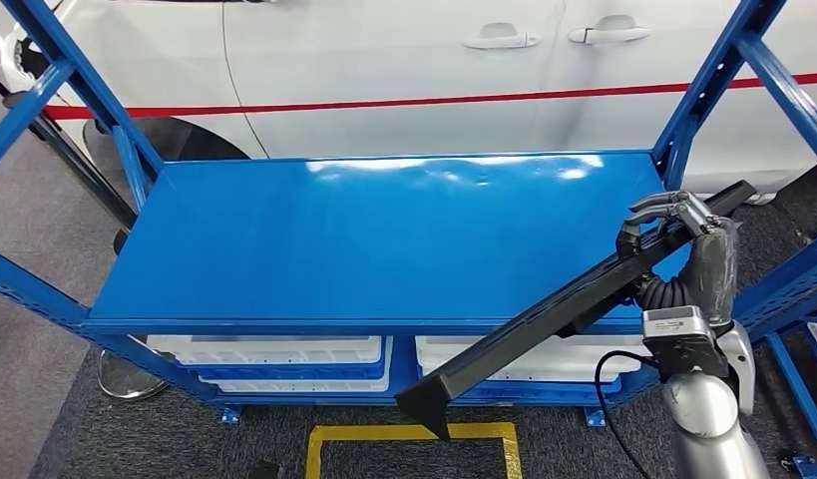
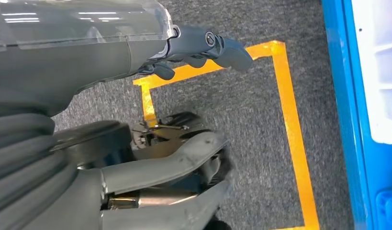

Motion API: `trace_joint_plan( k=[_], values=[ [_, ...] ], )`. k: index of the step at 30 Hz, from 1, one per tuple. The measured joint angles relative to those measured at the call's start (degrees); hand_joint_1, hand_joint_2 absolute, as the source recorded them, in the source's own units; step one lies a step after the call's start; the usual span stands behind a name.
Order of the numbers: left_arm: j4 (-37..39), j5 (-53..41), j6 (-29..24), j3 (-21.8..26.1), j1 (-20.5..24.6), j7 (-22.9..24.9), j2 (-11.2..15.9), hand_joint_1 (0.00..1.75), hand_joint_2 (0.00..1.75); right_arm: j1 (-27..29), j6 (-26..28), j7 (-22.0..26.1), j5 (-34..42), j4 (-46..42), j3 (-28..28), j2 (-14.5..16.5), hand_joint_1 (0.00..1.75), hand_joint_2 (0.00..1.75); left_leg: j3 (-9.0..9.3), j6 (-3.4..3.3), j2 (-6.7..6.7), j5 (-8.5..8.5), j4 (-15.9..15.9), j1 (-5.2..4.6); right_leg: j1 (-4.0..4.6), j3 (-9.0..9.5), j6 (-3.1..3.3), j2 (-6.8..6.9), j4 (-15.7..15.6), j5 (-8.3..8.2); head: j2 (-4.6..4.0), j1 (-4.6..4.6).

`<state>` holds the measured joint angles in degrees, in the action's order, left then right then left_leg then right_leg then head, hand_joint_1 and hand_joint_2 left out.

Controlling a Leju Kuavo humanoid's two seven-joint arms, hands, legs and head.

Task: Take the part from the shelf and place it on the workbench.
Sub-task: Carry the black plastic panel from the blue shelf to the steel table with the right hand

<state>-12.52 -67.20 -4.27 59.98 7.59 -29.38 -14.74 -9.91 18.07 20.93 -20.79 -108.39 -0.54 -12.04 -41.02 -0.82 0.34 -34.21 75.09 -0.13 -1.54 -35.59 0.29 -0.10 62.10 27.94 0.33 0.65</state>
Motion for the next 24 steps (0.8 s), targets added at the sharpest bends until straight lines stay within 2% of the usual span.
trace_joint_plan(
  k=[1, 2, 4, 5, 6, 7, 10, 12, 14, 15, 16, 17, 19, 20, 22, 24],
  values=[
    [0.0, 0.0, 0.1, 0.0, 0.0, 0.1, 0.1, 0.00, 1.75, 0.0, 0.0, 0.0, 0.0, 0.0, 0.0, 0.0, 1.75, 1.75, -0.55, -0.18, 0.01, 0.29, 0.9, -0.01, 0.14, 0.03, 0.05, 0.02, 0.0, 0.03, 0.00, -0.01],
    [0.0, -0.1, 0.1, 0.0, 0.0, 0.2, 0.2, 0.00, 1.75, -0.1, 0.1, -0.1, 0.0, 0.1, 0.1, 0.0, 1.75, 1.75, -0.12, -0.49, 0.01, 1.59, -0.3, -0.09, 0.26, 0.09, 0.09, 0.01, 0.0, 0.06, 0.00, 0.00],
    [0.0, -0.1, 0.1, 0.0, 0.1, 0.2, 0.4, 0.00, 1.75, -0.3, 0.1, -0.1, 0.0, 0.1, 0.1, 0.0, 1.75, 1.75, 2.96, -1.35, 0.02, 5.58, -7.2, -0.50, 0.37, 0.28, 0.13, -0.02, -0.2, 0.09, 0.00, -0.01],
    [0.0, -0.1, 0.1, 0.0, 0.1, 0.2, 0.6, 0.00, 1.75, -0.5, 0.2, -0.1, 0.0, 0.1, 0.1, 0.0, 1.75, 1.75, 4.62, -1.77, 0.04, 7.06, -10.8, -0.80, 0.39, 0.35, 0.05, -0.04, -0.3, 0.04, 0.00, -0.01],
    [0.0, -0.2, 0.1, -0.1, 0.2, 0.2, 0.7, 0.00, 1.75, -0.7, 0.2, -0.1, 0.0, 0.2, 0.2, 0.0, 1.75, 1.75, 5.81, -2.08, 0.05, 7.80, -13.4, -1.10, 0.34, 0.37, -0.11, -0.06, -0.5, -0.07, 0.00, 0.00],
    [0.0, -0.2, 0.1, -0.1, 0.3, 0.2, 0.9, 0.00, 1.75, -0.8, 0.2, -0.1, 0.0, 0.3, 0.2, 0.1, 1.75, 1.75, 6.35, -2.27, 0.07, 7.84, -14.6, -1.34, 0.26, 0.34, -0.32, -0.04, -0.7, -0.20, 0.00, -0.01],
    [0.0, -0.2, 0.1, -0.1, 0.3, 0.2, 1.0, 0.00, 1.75, -0.9, 0.2, -0.2, -0.1, 0.4, 0.3, 0.1, 1.75, 1.75, 7.27, -2.53, 0.05, 8.50, -16.8, -1.28, 0.22, 0.32, -1.05, 0.13, -0.9, -0.24, 0.00, -0.01],
    [0.0, -0.3, 0.1, -0.2, 0.3, 0.2, 1.0, 0.00, 1.75, -1.0, 0.2, -0.2, -0.1, 0.4, 0.4, 0.1, 1.75, 1.75, 8.08, -2.74, -0.06, 9.28, -18.5, -1.00, 0.41, -0.78, -1.27, 0.10, 1.9, 1.73, 0.00, -0.05],
    [0.0, -0.5, 0.0, -0.2, 0.4, 0.2, 1.0, 0.00, 1.75, -1.1, 0.2, -0.3, 0.0, 0.5, 0.5, 0.1, 1.75, 1.75, 8.18, -2.93, -0.12, 9.33, -18.6, -1.08, 0.41, -3.66, -1.41, 0.03, 8.2, 4.94, 0.00, -0.08],
    [0.0, -0.6, -0.1, -0.3, 0.4, 0.2, 1.0, 0.00, 1.75, -1.0, 0.2, -0.3, 0.0, 0.6, 0.5, 0.1, 1.75, 1.75, 8.11, -2.99, -0.13, 9.25, -18.4, -1.08, 0.35, -5.00, -1.55, 0.04, 10.9, 5.88, 0.00, -0.07],
    [0.0, -0.7, -0.2, -0.4, 0.4, 0.3, 1.0, 0.00, 1.75, -1.0, 0.2, -0.4, 0.0, 0.7, 0.5, 0.1, 1.75, 1.75, 8.04, -2.98, -0.13, 9.14, -18.3, -1.07, 0.26, -5.64, -1.73, 0.07, 12.2, 5.90, 0.00, -0.07],
    [0.0, -0.7, -0.3, -0.4, 0.4, 0.3, 1.0, 0.00, 1.75, -1.0, 0.2, -0.5, 0.0, 0.8, 0.5, 0.1, 1.75, 1.75, 7.99, -2.90, -0.11, 8.98, -18.0, -1.01, 0.14, -5.29, -1.91, 0.10, 11.4, 4.87, 0.00, -0.08],
    [0.0, -0.7, -0.4, -0.5, 0.4, 0.5, 1.0, 0.00, 1.75, -1.2, 0.2, -0.6, 0.0, 0.9, 0.5, 0.1, 1.75, 1.75, 7.78, -2.46, -0.08, 8.39, -17.0, -0.84, -0.16, -2.27, -2.27, 0.21, 5.5, 1.57, 0.00, -0.08],
    [0.0, -0.5, -0.2, -0.5, 0.4, 0.5, 1.0, 0.00, 1.75, -1.3, 0.2, -0.7, 0.0, 1.0, 0.6, 0.1, 1.75, 1.75, 7.49, -2.14, -0.04, 7.96, -16.2, -0.88, -0.21, -0.86, -2.23, 0.20, 2.6, 0.51, 0.00, -0.08],
    [0.0, -0.2, 0.8, -0.5, 0.5, 0.2, 1.0, 0.00, 1.75, -1.5, 0.3, -0.8, 0.0, 1.1, 0.6, 0.2, 1.75, 1.75, 6.86, -1.66, 0.01, 7.39, -15.0, -1.05, -0.13, 0.18, -1.66, 0.11, 0.1, 0.24, 0.00, -0.06],
    [0.0, 0.0, 2.5, -0.5, 0.5, -0.8, 1.0, 0.00, 1.75, -1.4, 0.3, -0.9, 0.1, 1.3, 0.7, 0.2, 1.75, 1.75, 6.58, -1.48, 0.02, 7.23, -14.6, -1.12, -0.04, -0.01, -0.90, 0.00, 0.2, 0.23, 0.00, -0.04]
  ],
)
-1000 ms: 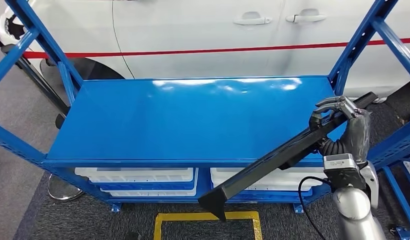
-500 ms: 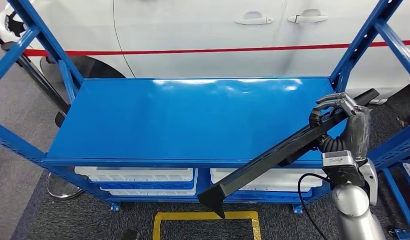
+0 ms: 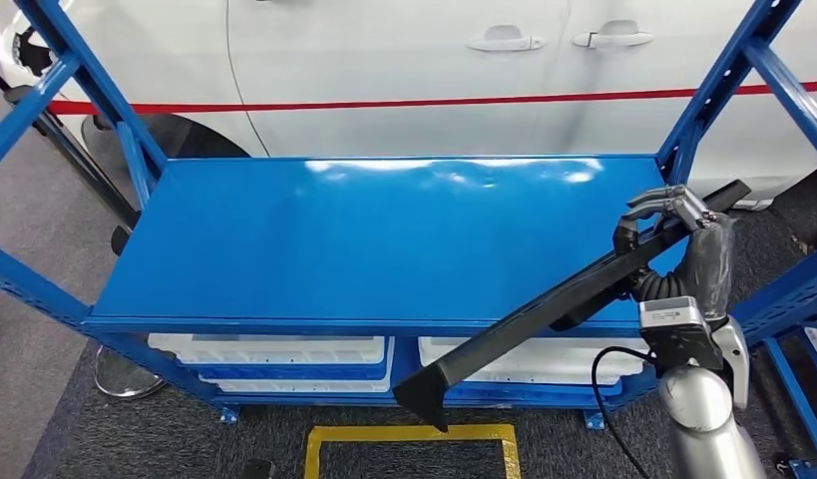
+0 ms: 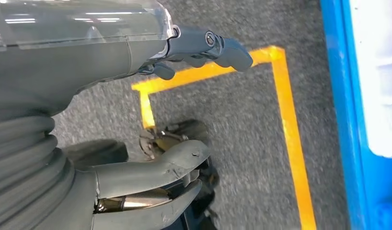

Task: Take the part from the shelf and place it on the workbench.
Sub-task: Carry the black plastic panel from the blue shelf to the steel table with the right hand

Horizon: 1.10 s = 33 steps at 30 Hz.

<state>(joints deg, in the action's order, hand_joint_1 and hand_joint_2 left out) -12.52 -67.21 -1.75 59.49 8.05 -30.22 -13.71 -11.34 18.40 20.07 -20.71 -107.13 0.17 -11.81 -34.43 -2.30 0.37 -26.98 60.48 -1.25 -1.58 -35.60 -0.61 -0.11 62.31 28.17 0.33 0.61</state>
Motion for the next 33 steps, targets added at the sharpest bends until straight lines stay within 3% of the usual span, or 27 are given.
trace_joint_plan(
  k=[3, 5, 7, 8, 9, 12, 15, 17, 19, 21, 22, 23, 24, 26, 28, 31, 33],
  values=[
    [0.0, 0.0, 1.9, -0.1, -0.1, -1.6, 0.1, 0.00, 1.75, -0.1, 0.0, 0.0, 0.1, 0.0, 0.0, 0.0, 1.75, 1.75, -1.37, 0.80, -0.03, -2.35, 3.4, 0.33, -0.13, 0.12, 0.72, 0.05, -0.2, -0.17, 0.00, 0.00],
    [0.0, 0.0, 2.3, -0.2, -0.1, -2.0, 0.2, 0.00, 1.75, 0.0, 0.0, 0.0, 0.2, 0.1, 0.0, 0.0, 1.75, 1.75, -4.40, 1.40, -0.05, -5.70, 10.1, 0.75, 0.01, 0.16, 0.98, 0.11, -0.3, -0.19, 0.00, 0.01],
    [0.0, 0.0, 2.3, -0.4, -0.3, -2.2, 0.1, 0.00, 1.75, 0.0, 0.0, 0.0, 0.2, 0.1, 0.0, 0.0, 1.75, 1.75, -6.88, 1.46, -0.05, -7.22, 15.1, 0.97, 0.23, 0.16, 1.09, 0.15, -0.3, -0.21, 0.00, 0.01],
    [0.0, 0.0, 2.3, -0.4, -0.4, -2.2, 0.1, 0.00, 1.75, 0.1, 0.0, 0.0, 0.2, 0.2, 0.0, 0.0, 1.75, 1.75, -6.84, 1.25, -0.04, -6.50, 15.0, 0.96, 0.32, 0.19, 1.11, 0.14, -0.3, -0.22, 0.00, 0.01],
    [0.0, 0.0, 2.2, -0.4, -0.5, -2.2, 0.1, 0.00, 1.75, 0.1, 0.0, 0.0, 0.2, 0.3, 0.0, 0.0, 1.75, 1.75, -5.75, 0.90, -0.03, -4.92, 12.7, 0.86, 0.40, 0.23, 1.12, 0.11, -0.3, -0.23, 0.00, 0.01],
    [0.0, -0.5, 2.1, -0.7, -0.4, -2.0, 0.2, 0.00, 1.75, 0.1, 0.0, 0.0, 0.2, 0.4, 0.1, 0.0, 1.75, 1.75, -0.47, -0.29, 0.09, -0.28, 2.1, 0.08, 0.30, 0.34, 0.88, 0.04, -0.5, -0.40, 0.00, 0.01],
    [0.0, -0.7, 2.1, -0.9, -0.4, -1.8, 0.2, 0.00, 1.75, 0.3, 0.0, 0.1, 0.2, 0.6, 0.1, 0.1, 1.75, 1.75, 0.72, -0.77, 0.16, 0.64, -0.9, -0.69, -0.14, 0.26, -0.10, 0.08, -1.1, -1.06, 0.00, 0.01],
    [0.0, -0.7, 2.1, -0.9, -0.5, -1.7, 0.2, 0.00, 1.75, 0.4, 0.0, 0.1, 0.2, 0.7, 0.1, 0.1, 1.75, 1.75, 1.17, -1.15, -0.04, 1.73, -2.7, -0.55, -0.22, 0.23, -0.63, 0.11, -1.2, -0.65, 0.00, 0.00],
    [0.0, -0.7, 2.1, -1.0, -0.4, -1.7, 0.2, 0.00, 1.75, 0.4, 0.0, 0.1, 0.2, 0.7, 0.1, 0.1, 1.75, 1.75, 1.32, -1.54, -0.28, 2.90, -4.3, -0.22, -0.09, -0.72, -0.79, 0.10, 1.6, 2.31, 0.00, -0.03],
    [0.0, -0.7, 2.1, -1.0, -0.4, -1.6, 0.2, 0.00, 1.75, 0.6, 0.1, 0.1, 0.2, 0.8, 0.2, 0.1, 1.75, 1.75, 0.62, -1.73, -0.35, 3.32, -4.2, -0.24, 0.01, -2.72, -0.89, 0.07, 7.9, 6.54, 0.00, -0.04],
    [0.0, -0.7, 2.1, -1.0, -0.4, -1.6, 0.2, 0.00, 1.75, 0.6, 0.1, 0.1, 0.2, 0.8, 0.2, 0.1, 1.75, 1.75, 0.12, -1.70, -0.38, 3.42, -3.8, -0.23, 0.01, -3.35, -1.04, 0.08, 10.5, 7.72, 0.00, -0.04],
    [0.0, -0.7, 2.1, -1.0, -0.4, -1.6, 0.2, 0.00, 1.75, 0.7, 0.1, 0.1, 0.2, 0.9, 0.2, 0.1, 1.75, 1.75, -0.44, -1.66, -0.39, 3.52, -3.4, -0.20, -0.03, -3.23, -1.23, 0.10, 11.5, 7.84, 0.00, -0.04],
    [0.0, -0.7, 2.1, -1.0, -0.4, -1.6, 0.2, 0.00, 1.75, 0.8, 0.1, 0.1, 0.2, 0.9, 0.2, 0.1, 1.75, 1.75, -1.07, -1.58, -0.41, 3.60, -2.9, -0.12, -0.12, -2.04, -1.44, 0.13, 10.3, 6.89, 0.00, -0.04],
    [0.0, -0.7, 2.1, -1.0, -0.4, -1.6, 0.2, 0.00, 1.75, 0.7, 0.1, 0.1, 0.2, 0.9, 0.2, 0.1, 1.75, 1.75, -2.44, -1.29, -0.39, 3.68, -1.5, 0.03, -0.27, 2.14, -1.73, 0.20, 4.0, 4.52, 0.00, -0.04],
    [0.0, -0.7, 2.1, -1.0, -0.5, -1.6, 0.2, 0.00, 1.75, 0.7, 0.1, 0.1, 0.2, 0.9, 0.3, 0.1, 1.75, 1.75, -3.50, -0.76, -0.31, 3.79, -0.3, 0.00, -0.06, 4.44, -1.34, 0.01, -0.2, 3.27, 0.00, -0.03],
    [0.0, -0.7, 2.0, -1.1, -0.5, -1.6, 0.2, 0.00, 1.75, 0.6, 0.1, 0.1, 0.2, 1.0, 0.4, 0.1, 1.75, 1.75, -4.17, 0.21, -0.12, 4.36, 0.3, 0.00, 0.18, 3.81, -0.08, -0.13, -0.6, 2.59, 0.00, -0.03],
    [0.0, -0.7, 1.9, -1.1, -0.6, -1.6, 0.2, 0.00, 1.75, 0.5, 0.0, 0.1, 0.1, 1.0, 0.5, 0.1, 1.75, 1.75, -5.03, 0.97, -0.06, 2.52, 1.8, 0.28, 0.14, 3.12, 0.91, 0.05, -0.7, 1.71, 0.00, -0.01]
  ],
)
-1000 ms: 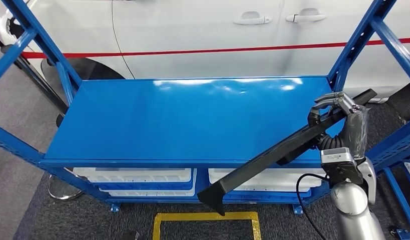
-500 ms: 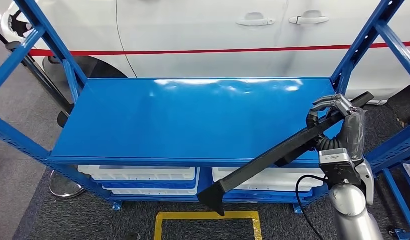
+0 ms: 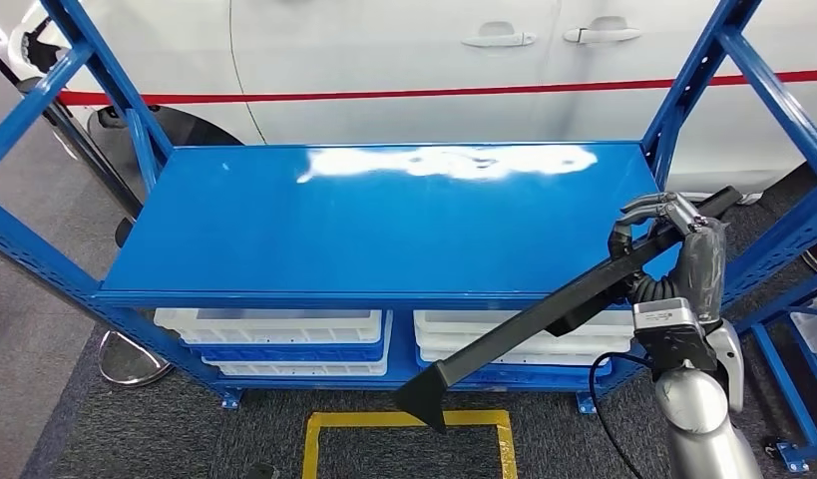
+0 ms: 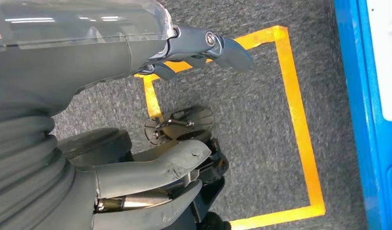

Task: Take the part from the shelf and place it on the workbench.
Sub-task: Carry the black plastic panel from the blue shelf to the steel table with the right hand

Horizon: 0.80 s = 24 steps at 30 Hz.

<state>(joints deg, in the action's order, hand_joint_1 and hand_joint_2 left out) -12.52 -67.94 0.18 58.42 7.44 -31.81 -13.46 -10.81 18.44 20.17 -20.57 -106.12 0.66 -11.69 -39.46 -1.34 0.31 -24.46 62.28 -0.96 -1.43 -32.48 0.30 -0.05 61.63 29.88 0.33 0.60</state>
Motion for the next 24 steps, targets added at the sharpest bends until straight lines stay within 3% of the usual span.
trace_joint_plan(
  k=[3, 4, 5, 6, 7, 9, 11, 13, 15, 16, 18, 19, 20, 21, 22, 24],
  values=[
    [0.0, 0.0, 0.0, -0.1, 0.0, 0.0, 0.0, 0.00, 1.75, -0.1, 0.0, 0.0, -0.1, 0.0, 0.3, 0.0, 1.75, 1.75, -2.50, 1.07, -0.03, -7.19, 8.4, 0.64, 0.16, -1.58, 0.70, 0.19, 0.0, -1.39, 0.00, 0.04],
    [0.0, 0.1, 0.0, -0.1, 0.0, 0.0, 0.0, 0.00, 1.75, -0.1, 0.0, 0.0, -0.1, 0.0, 0.4, 0.0, 1.75, 1.75, -3.01, 1.22, -0.03, -8.70, 11.3, 0.80, 0.27, -2.22, 0.72, 0.24, 0.0, -1.85, 0.00, 0.04],
    [0.0, 0.1, 0.0, -0.1, 0.0, 0.0, 0.0, 0.00, 1.75, -0.1, 0.0, 0.0, -0.2, 0.1, 0.4, 0.0, 1.75, 1.75, -2.80, 1.23, -0.03, -9.10, 12.9, 0.90, 0.39, -2.88, 0.73, 0.28, 0.0, -2.32, 0.00, 0.03],
    [0.0, 0.1, 0.0, -0.1, 0.0, 0.1, 0.0, 0.00, 1.75, -0.2, 0.0, 0.0, -0.2, 0.1, 0.5, 0.0, 1.75, 1.75, -1.62, 1.09, -0.02, -8.44, 12.5, 0.93, 0.51, -3.53, 0.71, 0.30, 0.0, -2.78, 0.00, 0.04],
    [0.0, 0.1, -0.1, -0.1, 0.0, 0.1, 0.0, 0.00, 1.75, -0.2, 0.0, 0.0, -0.2, 0.2, 0.6, 0.0, 1.75, 1.75, 0.59, 0.77, 0.01, -7.13, 10.2, 0.89, 0.61, -4.13, 0.67, 0.30, 0.0, -3.24, 0.00, 0.03],
    [0.0, 0.1, -0.1, -0.2, 0.2, 0.2, 0.0, 0.00, 1.75, -0.5, 0.0, 0.0, -0.2, 0.2, 0.6, 0.0, 1.75, 1.75, 6.34, -0.18, 0.06, -5.42, 2.2, 0.51, 0.67, -4.91, 0.47, 0.30, -0.1, -4.08, 0.00, 0.03],
    [0.0, 0.2, -0.1, -0.2, 0.3, 0.2, 0.0, 0.00, 1.75, -0.7, 0.0, 0.0, -0.2, 0.4, 0.7, 0.0, 1.75, 1.75, 9.54, -0.80, 0.10, -5.21, -3.2, -0.10, 0.31, -5.06, -0.10, 0.38, -0.6, -5.04, 0.00, 0.03],
    [0.0, 0.2, -0.2, -0.2, 0.3, 0.3, 0.0, 0.00, 1.75, -0.8, 0.0, 0.0, -0.2, 0.6, 0.9, 0.1, 1.75, 1.75, 9.75, -1.28, 0.10, -4.18, -4.9, -0.70, -0.23, -4.99, -0.88, 0.41, -1.7, -6.22, 0.00, 0.03],
    [0.0, 0.2, -0.2, -0.2, 0.3, 0.3, 0.0, 0.00, 1.75, -0.8, 0.0, 0.0, -0.3, 0.8, 1.1, 0.1, 1.75, 1.75, 9.91, -1.94, -0.22, -2.24, -6.9, -0.77, -0.33, -5.35, -1.25, 0.30, -1.8, -5.61, 0.00, 0.01],
    [0.0, 0.2, -0.2, -0.2, 0.3, 0.3, 0.0, 0.00, 1.75, -0.9, 0.0, 0.0, -0.3, 0.9, 1.1, 0.1, 1.75, 1.75, 9.80, -2.25, -0.38, -1.36, -7.7, -0.65, -0.21, -5.93, -1.29, 0.21, -0.3, -3.84, 0.00, -0.01],
    [0.0, 0.3, -0.2, -0.2, 0.3, 0.3, 0.1, 0.00, 1.75, -0.9, 0.0, 0.0, -0.3, 1.0, 1.2, 0.1, 1.75, 1.75, 8.80, -2.53, -0.53, -0.36, -7.9, -0.55, 0.05, -7.68, -1.29, 0.08, 5.9, 1.29, 0.00, -0.03],
    [0.0, 0.3, -0.3, -0.2, 0.3, 0.3, 0.1, 0.00, 1.75, -0.9, 0.1, 0.0, -0.3, 1.0, 1.2, 0.1, 1.75, 1.75, 8.06, -2.53, -0.56, -0.11, -7.4, -0.54, 0.08, -8.36, -1.38, 0.05, 9.2, 3.09, 0.00, -0.03],
    [0.0, 0.3, -0.3, -0.2, 0.3, 0.3, 0.1, 0.00, 1.75, -0.9, 0.1, 0.0, -0.3, 1.1, 1.2, 0.1, 1.75, 1.75, 7.29, -2.46, -0.58, 0.03, -6.9, -0.52, 0.08, -8.44, -1.50, 0.06, 11.3, 3.66, 0.00, -0.03],
    [0.0, 0.3, -0.3, -0.2, 0.3, 0.3, 0.1, 0.00, 1.75, -0.8, 0.1, 0.0, -0.3, 1.2, 1.2, 0.1, 1.75, 1.75, 6.48, -2.41, -0.60, 0.12, -6.2, -0.45, 0.04, -7.66, -1.65, 0.08, 11.5, 3.10, 0.00, -0.03],
    [0.0, 0.3, -0.3, -0.2, 0.3, 0.3, 0.0, 0.00, 1.75, -0.9, 0.1, 0.0, -0.3, 1.2, 1.2, 0.1, 1.75, 1.75, 5.62, -2.33, -0.61, 0.16, -5.4, -0.32, -0.05, -5.98, -1.84, 0.12, 9.8, 1.83, 0.00, -0.03],
    [0.0, 0.3, -0.3, -0.2, 0.3, 0.3, 0.0, 0.00, 1.75, -0.9, 0.1, 0.0, -0.3, 1.2, 1.3, 0.1, 1.75, 1.75, 3.95, -2.06, -0.61, 0.10, -3.7, -0.10, -0.18, -1.83, -2.19, 0.22, 3.6, 0.43, 0.00, -0.04]
  ],
)
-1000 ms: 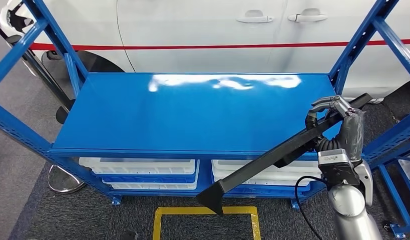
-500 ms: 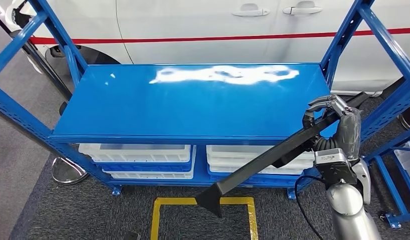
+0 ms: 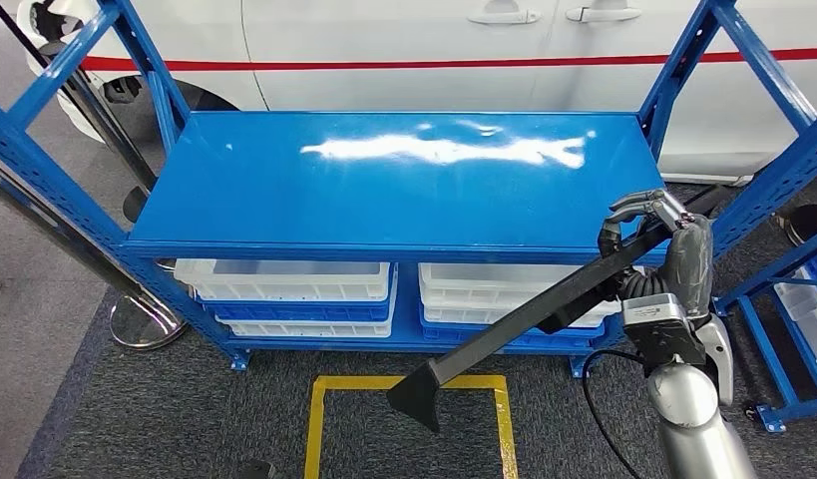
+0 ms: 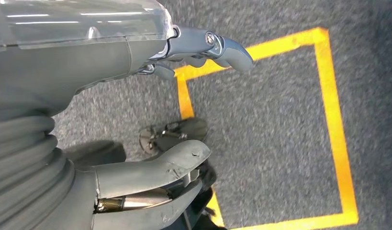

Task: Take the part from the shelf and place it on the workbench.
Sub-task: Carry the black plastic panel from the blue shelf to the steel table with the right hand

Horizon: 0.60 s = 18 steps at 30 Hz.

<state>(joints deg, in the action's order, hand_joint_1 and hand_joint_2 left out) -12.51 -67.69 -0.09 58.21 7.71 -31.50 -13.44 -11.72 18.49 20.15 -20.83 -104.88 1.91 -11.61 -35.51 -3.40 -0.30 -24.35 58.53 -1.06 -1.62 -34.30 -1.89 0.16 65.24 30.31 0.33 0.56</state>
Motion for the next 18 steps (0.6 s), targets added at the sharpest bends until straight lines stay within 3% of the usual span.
trace_joint_plan(
  k=[2, 5, 7, 9, 11, 12, 14, 16, 18],
  values=[
    [0.0, 0.0, 0.0, 0.0, 0.0, 0.0, 0.0, 0.00, 1.75, 0.0, 0.0, 0.0, 0.0, 0.0, 0.0, 0.0, 1.75, 1.75, -1.27, 0.41, 0.03, -0.02, 1.3, -0.06, 0.28, 1.86, 0.20, -0.04, -3.4, 0.03, 0.00, 0.02],
    [0.0, 0.0, -0.1, 0.0, -0.2, 0.0, 0.0, 0.00, 1.75, 0.1, 0.0, 0.0, 0.0, 0.0, 0.1, 0.0, 1.75, 1.75, -1.97, 1.04, 0.14, 0.49, 2.1, -0.20, 0.50, 1.24, 1.10, -0.17, -3.3, -0.42, 0.00, 0.05],
    [0.0, 0.0, -0.1, 0.0, -0.2, 0.0, 0.0, 0.00, 1.75, 0.0, 0.0, -0.1, 0.0, 0.1, 0.1, 0.0, 1.75, 1.75, -2.54, 1.64, 0.27, -0.38, 3.0, -0.04, 0.42, 0.72, 1.99, -0.03, -3.4, -1.07, 0.00, 0.05],
    [0.0, 0.0, -0.1, 0.0, -0.2, 0.0, 0.0, 0.00, 1.75, -0.2, 0.0, -0.1, 0.0, 0.1, 0.2, 0.0, 1.75, 1.75, -3.87, 2.41, 0.36, -4.35, 7.0, 0.34, 0.37, -0.08, 2.86, 0.15, -3.6, -1.94, 0.00, 0.08],
    [0.0, 0.0, -0.1, 0.0, -0.2, 0.0, 0.0, 0.00, 1.75, -0.2, 0.0, -0.1, 0.0, 0.1, 0.3, 0.0, 1.75, 1.75, -5.53, 2.94, 0.37, -8.91, 13.6, 0.72, 0.57, -1.10, 3.16, 0.21, -3.5, -2.76, 0.00, 0.10],
    [0.0, 0.0, -0.1, 0.0, -0.2, 0.0, 0.0, 0.00, 1.75, -0.2, 0.0, -0.1, 0.0, 0.1, 0.3, 0.0, 1.75, 1.75, -5.86, 3.00, 0.37, -10.02, 16.1, 0.84, 0.70, -1.64, 3.17, 0.23, -3.5, -3.18, 0.00, 0.11],
    [0.0, 0.0, -0.1, 0.0, -0.2, 0.0, 0.0, 0.00, 1.75, -0.1, 0.0, -0.1, 0.0, 0.1, 0.3, 0.0, 1.75, 1.75, -4.14, 2.67, 0.39, -9.15, 16.2, 0.86, 0.94, -2.67, 3.18, 0.22, -3.5, -3.98, 0.00, 0.11],
    [0.0, 0.0, -0.1, 0.0, -0.2, 0.0, 0.1, 0.00, 1.75, -0.1, 0.0, -0.1, 0.0, 0.1, 0.3, 0.0, 1.75, 1.75, 1.17, 1.68, 0.46, -6.66, 9.0, 0.48, 1.06, -3.40, 3.12, 0.17, -3.6, -4.78, 0.00, 0.11],
    [0.0, 0.0, -0.1, 0.0, 0.0, -0.1, 0.1, 0.00, 1.75, -0.1, 0.0, -0.1, 0.0, 0.1, 0.3, 0.0, 1.75, 1.75, 5.81, 0.87, 0.57, -5.86, 1.5, -0.08, 0.86, -3.67, 2.70, 0.18, -4.0, -5.69, 0.00, 0.10]
  ],
)
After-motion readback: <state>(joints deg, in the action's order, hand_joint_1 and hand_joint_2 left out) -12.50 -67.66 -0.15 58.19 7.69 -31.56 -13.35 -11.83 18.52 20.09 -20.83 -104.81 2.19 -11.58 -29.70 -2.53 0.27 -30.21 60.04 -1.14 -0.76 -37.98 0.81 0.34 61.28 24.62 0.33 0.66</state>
